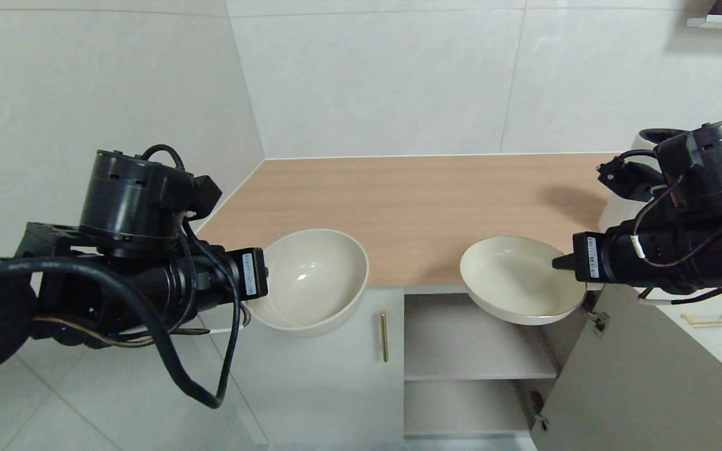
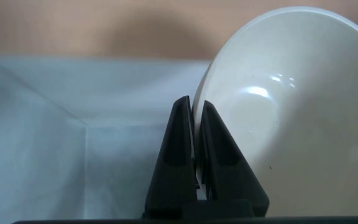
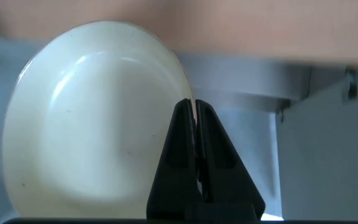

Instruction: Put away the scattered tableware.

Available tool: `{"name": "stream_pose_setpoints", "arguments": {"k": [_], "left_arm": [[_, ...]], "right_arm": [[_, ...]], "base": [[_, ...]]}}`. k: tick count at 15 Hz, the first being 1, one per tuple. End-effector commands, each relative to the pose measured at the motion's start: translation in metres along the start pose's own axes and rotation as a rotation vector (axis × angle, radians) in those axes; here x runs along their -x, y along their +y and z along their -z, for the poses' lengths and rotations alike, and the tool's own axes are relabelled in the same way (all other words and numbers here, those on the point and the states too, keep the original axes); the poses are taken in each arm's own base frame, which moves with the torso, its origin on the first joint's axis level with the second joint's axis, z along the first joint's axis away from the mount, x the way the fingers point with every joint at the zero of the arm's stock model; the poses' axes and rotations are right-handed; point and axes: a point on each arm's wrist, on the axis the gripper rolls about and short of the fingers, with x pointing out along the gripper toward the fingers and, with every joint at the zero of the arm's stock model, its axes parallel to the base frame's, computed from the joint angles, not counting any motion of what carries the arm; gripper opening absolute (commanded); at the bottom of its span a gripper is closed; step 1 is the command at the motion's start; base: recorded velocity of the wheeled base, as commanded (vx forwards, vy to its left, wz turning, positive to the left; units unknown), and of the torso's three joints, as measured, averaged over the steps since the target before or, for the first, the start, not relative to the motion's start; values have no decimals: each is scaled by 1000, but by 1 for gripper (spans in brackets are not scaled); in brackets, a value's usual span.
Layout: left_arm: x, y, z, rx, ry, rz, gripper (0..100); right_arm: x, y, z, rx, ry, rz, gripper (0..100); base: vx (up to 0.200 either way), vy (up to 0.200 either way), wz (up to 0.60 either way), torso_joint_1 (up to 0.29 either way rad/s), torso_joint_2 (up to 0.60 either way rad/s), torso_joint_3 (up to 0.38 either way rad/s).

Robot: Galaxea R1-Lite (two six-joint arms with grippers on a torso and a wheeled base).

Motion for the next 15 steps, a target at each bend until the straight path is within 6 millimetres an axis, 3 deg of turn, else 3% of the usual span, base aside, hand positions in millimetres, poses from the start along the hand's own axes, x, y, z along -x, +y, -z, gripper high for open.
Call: {"name": "stream_pose_setpoints", "arguments": {"k": [1,10,15], "left_arm": [[5,-1,0,-2,-8,11,0],[-2,-6,7,-23,22,14,0],[-6,-6,8,-24,32,9,0]], "right_arm": [[-4,-1,5,1,21,6,0],[-46,-7,13,-7,62,41,0],[-50,-8,15,-5,65,42,0]], "base": [[-200,0,0,-22,2,12],[0,0,0,-4,9,6],[0,0,0,-164,407,238]]}}
